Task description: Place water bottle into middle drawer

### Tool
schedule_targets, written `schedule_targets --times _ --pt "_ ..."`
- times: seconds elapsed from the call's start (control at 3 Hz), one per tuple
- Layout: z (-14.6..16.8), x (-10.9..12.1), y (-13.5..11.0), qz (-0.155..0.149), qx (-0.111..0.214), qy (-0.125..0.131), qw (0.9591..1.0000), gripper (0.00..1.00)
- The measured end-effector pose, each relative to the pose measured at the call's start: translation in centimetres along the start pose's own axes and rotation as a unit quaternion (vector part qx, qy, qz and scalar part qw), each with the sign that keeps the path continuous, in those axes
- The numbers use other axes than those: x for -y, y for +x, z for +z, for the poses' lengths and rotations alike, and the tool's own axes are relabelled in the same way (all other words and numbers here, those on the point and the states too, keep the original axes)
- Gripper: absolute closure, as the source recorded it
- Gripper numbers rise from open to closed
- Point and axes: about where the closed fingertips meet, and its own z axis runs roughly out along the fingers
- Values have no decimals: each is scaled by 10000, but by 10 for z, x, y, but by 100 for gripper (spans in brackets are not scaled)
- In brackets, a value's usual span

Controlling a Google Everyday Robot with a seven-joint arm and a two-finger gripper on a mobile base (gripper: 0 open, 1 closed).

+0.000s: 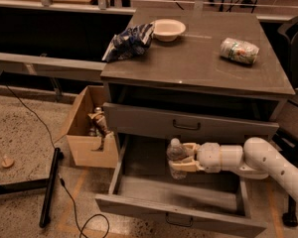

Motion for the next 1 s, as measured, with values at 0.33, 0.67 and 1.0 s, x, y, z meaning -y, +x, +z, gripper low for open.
schedule_targets --times 0.33,0.67,1.0 --pt "-7 1 21 49 143 211 9997 100" --pt "-8 5 44 132 173 216 9995 100" --pt "-6 10 67 203 229 229 9993 100"
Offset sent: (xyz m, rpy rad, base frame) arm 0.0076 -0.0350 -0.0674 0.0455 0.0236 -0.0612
